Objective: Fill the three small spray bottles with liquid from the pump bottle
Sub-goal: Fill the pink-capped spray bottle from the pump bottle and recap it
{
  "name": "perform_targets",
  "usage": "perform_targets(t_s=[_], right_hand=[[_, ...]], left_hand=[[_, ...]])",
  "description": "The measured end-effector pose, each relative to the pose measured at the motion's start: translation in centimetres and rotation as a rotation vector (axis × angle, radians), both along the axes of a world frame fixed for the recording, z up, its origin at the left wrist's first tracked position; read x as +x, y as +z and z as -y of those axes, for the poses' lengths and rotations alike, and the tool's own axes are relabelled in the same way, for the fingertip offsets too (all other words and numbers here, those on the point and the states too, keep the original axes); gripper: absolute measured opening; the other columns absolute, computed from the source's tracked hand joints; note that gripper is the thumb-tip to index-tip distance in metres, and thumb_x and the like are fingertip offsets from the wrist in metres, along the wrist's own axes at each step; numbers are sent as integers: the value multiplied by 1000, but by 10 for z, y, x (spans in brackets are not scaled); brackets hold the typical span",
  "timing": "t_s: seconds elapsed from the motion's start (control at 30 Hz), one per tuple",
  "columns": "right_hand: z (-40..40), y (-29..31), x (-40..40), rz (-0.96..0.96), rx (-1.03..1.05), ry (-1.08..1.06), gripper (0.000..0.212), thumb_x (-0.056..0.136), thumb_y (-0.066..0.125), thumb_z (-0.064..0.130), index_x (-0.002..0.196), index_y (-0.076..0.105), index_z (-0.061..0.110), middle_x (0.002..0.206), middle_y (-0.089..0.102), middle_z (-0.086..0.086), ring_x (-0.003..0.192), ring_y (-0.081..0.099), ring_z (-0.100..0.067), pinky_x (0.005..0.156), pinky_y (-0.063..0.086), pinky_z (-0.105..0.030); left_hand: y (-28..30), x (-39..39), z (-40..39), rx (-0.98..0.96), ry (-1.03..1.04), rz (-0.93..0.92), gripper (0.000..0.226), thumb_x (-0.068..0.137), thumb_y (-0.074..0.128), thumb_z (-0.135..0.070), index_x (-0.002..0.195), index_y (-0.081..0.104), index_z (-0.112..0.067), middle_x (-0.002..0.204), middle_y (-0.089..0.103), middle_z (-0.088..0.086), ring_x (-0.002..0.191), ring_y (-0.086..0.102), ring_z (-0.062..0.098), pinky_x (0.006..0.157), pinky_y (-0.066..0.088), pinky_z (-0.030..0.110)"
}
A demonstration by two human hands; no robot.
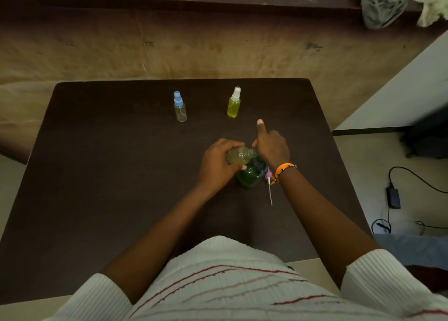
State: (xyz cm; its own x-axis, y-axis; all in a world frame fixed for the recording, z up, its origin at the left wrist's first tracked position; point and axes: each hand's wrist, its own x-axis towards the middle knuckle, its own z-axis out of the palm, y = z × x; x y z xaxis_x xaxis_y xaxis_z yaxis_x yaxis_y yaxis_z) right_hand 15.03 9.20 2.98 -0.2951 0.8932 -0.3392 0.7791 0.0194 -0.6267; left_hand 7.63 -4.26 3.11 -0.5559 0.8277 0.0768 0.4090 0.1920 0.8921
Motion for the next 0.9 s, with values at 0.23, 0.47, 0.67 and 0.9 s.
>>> perform_targets(t_s=[0.23, 0.47, 0.67, 0.9], right_hand=[[3, -5, -4, 74, 171, 12, 66, 95, 29, 61, 97, 69, 9, 105, 69, -12, 100, 61, -33, 97, 43, -48], [-2, -3, -2, 14, 60, -8, 75, 93, 22, 65, 101, 71, 9, 112, 67, -12, 104, 59, -32, 99, 42, -47], [1, 0, -1, -34, 10, -15, 72, 96, 24, 61, 99, 71, 7, 103, 68, -8, 99, 60, -28, 89, 44, -39], [2, -12, -5, 57, 119, -19, 68, 93, 27, 63, 98, 69, 10, 104, 70, -10, 96, 62, -30, 81, 45, -37]], left_hand=[[-6, -1, 0, -20, -10, 13, 51, 59, 82, -7, 107, 67, -14, 96, 57, -7, 90, 56, 7, 77, 43, 11], [-1, -2, 0, 18, -3, 18, 51, 57, 81, -6, 106, 68, -15, 97, 60, -5, 92, 59, 11, 79, 47, 20], [-1, -1, 1, 7, -7, -3, 51, 58, 81, -7, 107, 67, -14, 100, 62, -1, 95, 60, 15, 81, 48, 25], [-5, -2, -2, -11, -31, -48, 51, 58, 80, -6, 107, 66, -14, 100, 58, -6, 95, 59, 16, 88, 48, 39]])
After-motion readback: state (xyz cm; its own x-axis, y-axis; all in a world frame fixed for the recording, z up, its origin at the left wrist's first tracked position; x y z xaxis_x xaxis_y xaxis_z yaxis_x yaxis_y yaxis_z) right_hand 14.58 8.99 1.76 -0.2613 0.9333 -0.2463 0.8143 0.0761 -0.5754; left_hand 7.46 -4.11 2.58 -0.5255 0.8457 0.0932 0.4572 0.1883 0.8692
